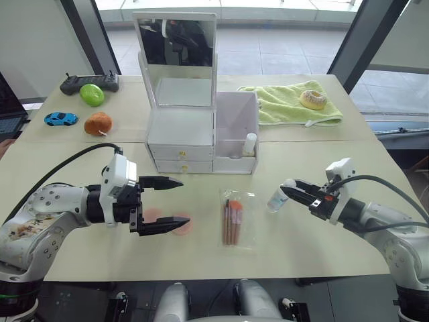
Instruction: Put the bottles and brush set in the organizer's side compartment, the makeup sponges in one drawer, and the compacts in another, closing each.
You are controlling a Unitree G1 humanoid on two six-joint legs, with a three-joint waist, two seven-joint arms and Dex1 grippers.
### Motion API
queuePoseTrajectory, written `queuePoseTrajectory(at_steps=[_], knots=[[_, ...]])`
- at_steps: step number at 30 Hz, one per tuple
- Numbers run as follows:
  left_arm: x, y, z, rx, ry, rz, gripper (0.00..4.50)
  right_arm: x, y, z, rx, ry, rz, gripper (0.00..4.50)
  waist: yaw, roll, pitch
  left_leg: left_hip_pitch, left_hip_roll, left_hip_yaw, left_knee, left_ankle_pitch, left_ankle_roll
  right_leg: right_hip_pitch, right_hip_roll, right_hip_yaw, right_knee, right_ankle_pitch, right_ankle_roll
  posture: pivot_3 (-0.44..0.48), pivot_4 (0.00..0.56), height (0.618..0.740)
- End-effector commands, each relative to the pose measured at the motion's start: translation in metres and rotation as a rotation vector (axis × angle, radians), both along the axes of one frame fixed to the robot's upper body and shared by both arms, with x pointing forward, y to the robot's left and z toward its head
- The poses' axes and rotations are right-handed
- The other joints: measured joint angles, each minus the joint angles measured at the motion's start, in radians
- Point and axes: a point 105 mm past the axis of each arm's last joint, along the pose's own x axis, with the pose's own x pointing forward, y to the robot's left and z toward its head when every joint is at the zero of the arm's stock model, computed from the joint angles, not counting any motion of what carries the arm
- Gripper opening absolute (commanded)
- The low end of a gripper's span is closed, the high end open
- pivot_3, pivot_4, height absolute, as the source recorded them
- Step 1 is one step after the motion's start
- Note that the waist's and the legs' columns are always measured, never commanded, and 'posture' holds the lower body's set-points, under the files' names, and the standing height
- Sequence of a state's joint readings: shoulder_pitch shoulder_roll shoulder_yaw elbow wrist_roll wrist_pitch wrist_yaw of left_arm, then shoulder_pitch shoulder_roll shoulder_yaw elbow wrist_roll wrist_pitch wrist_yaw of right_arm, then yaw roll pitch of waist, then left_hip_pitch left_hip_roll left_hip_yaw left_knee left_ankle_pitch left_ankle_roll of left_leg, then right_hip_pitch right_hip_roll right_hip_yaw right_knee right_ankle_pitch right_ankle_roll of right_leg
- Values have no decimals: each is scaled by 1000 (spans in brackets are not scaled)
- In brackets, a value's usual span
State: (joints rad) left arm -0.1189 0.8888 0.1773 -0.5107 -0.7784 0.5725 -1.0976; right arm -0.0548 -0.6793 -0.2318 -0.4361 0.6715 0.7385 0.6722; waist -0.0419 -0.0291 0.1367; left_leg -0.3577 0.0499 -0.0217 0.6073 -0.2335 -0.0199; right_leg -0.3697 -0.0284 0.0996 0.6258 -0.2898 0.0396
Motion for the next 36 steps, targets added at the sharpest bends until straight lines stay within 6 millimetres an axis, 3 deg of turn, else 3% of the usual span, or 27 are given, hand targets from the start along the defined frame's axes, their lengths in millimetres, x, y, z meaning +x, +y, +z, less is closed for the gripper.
queuePoseTrajectory(at_steps=[1,6,11,14,18,22,30,36], knots=[[4,1,9,-15,-51,21,4500,-2,11,34,6,-118,56,899,0,1,0,0,0,0,0,0,0,0,0,0,0,0,0,0,150,740],[19,7,17,-60,-81,105,4500,2,38,75,57,-202,172,899,-4,2,1,0,0,-2,0,0,0,0,2,0,0,0,0,0,150,740],[33,8,30,-136,-118,200,4500,36,62,101,72,-221,165,899,-3,1,1,0,0,-3,0,0,0,0,2,0,0,0,-1,0,150,740],[36,10,32,-153,-133,251,4500,63,73,109,70,-198,106,899,-3,1,1,-1,0,-3,0,0,0,-1,2,0,0,2,-2,0,150,740],[37,12,35,-167,-153,298,4500,84,86,115,40,-192,85,899,-1,1,1,-2,0,-3,0,0,0,-2,2,-1,1,4,-6,0,150,740],[34,13,38,-171,-170,318,4500,103,96,112,-45,-194,62,899,-3,1,1,-2,0,-3,0,0,0,-2,2,-1,1,5,-8,0,150,740],[31,12,38,-176,-179,338,4500,114,119,95,-116,-195,89,899,-4,2,1,-3,0,-4,0,0,0,-3,2,-2,2,5,-9,0,150,740],[31,9,39,-181,-181,339,4500,122,126,85,-153,-205,90,899,-4,2,1,-3,0,-4,0,0,0,-3,2,-2,2,5,-9,0,150,740]])
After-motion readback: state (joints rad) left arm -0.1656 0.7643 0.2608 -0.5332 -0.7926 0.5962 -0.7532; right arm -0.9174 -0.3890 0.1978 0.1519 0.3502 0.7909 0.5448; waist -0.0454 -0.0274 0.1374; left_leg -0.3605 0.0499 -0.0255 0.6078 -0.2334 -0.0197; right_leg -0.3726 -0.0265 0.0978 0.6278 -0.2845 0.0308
